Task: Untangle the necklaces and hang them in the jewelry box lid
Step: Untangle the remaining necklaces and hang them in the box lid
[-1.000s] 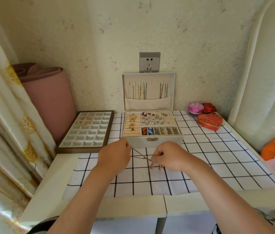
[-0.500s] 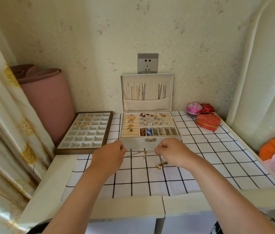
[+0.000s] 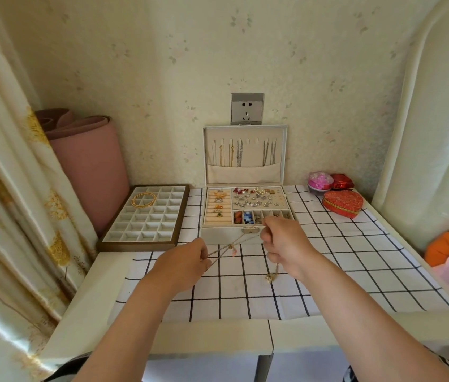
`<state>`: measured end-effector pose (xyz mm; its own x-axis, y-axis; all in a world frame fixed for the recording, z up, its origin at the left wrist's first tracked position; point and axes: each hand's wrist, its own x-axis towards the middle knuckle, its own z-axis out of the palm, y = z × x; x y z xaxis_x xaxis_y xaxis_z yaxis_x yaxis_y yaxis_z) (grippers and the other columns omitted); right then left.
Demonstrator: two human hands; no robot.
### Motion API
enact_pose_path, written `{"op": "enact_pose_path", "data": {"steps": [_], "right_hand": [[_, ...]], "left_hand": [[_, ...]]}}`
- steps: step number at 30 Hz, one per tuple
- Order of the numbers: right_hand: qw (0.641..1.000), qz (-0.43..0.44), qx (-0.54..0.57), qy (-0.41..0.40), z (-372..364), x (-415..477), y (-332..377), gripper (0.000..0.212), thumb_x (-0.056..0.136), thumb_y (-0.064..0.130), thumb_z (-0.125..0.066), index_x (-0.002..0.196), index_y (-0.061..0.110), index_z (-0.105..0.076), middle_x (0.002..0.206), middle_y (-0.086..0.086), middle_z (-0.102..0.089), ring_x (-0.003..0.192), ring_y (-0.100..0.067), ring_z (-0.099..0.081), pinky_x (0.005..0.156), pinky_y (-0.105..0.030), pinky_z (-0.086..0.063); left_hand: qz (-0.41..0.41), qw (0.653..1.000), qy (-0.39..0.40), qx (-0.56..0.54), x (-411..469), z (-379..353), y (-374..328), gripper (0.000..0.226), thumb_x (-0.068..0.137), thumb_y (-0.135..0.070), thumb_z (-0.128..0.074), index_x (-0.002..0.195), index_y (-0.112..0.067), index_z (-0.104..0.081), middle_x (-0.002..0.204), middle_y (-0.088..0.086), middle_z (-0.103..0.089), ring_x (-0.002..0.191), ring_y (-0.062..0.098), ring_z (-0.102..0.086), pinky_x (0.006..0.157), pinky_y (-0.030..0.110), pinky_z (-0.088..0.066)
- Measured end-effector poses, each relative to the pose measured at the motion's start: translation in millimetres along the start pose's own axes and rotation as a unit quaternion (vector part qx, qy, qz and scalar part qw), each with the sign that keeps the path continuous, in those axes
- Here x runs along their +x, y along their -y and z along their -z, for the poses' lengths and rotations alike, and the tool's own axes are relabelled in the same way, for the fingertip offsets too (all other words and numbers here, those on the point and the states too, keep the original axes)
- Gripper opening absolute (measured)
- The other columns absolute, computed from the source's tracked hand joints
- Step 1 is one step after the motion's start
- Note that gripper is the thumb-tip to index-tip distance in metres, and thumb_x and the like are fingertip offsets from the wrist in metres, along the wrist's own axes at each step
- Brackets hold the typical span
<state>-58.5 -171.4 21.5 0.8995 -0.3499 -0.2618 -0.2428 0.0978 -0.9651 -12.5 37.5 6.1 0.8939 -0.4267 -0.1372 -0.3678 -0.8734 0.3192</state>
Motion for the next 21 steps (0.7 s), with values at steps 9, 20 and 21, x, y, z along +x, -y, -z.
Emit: {"op": "enact_pose_path", "data": {"steps": [9, 20, 21], "right_hand": [[0.898, 0.125, -0.415, -0.071, 12, 8, -18, 0.021, 0.105, 0.025, -0.042, 0.102, 0.013, -0.059, 0.074, 0.000, -0.058, 0.060, -0.013, -0.050, 0.051, -0.027, -0.032], [0.823, 0.104, -0.558, 0.035, 5, -8, -34, 0.012, 0.090, 0.034, -0.061, 0.100, 0.028, -0.060, 0.094, 0.007, -0.062, 0.086, -0.015, -0.058, 0.063, -0.027, -0.042], [0.820, 0.101, -0.561, 0.051, 5, -11, -33, 0.016, 0.085, 0.034, -0.066, 0.099, 0.031, -0.059, 0.098, 0.008, -0.062, 0.091, -0.015, -0.058, 0.069, -0.028, -0.045]], "left_hand": [[-0.096, 0.941, 0.176, -0.274, -12, 13, -8, 0.016, 0.085, -0.015, -0.073, 0.080, -0.030, -0.077, 0.081, -0.009, -0.074, 0.092, 0.003, -0.067, 0.092, 0.020, -0.047], [-0.101, 0.833, 0.209, -0.502, -8, 15, -8, 0.039, 0.077, -0.008, -0.072, 0.085, -0.017, -0.035, 0.079, -0.003, -0.065, 0.056, 0.010, -0.030, 0.044, 0.019, -0.021], [-0.101, 0.832, 0.208, -0.505, -7, 15, -8, 0.040, 0.076, -0.008, -0.072, 0.086, -0.017, -0.034, 0.082, -0.002, -0.065, 0.057, 0.009, -0.035, 0.044, 0.018, -0.022]]}}
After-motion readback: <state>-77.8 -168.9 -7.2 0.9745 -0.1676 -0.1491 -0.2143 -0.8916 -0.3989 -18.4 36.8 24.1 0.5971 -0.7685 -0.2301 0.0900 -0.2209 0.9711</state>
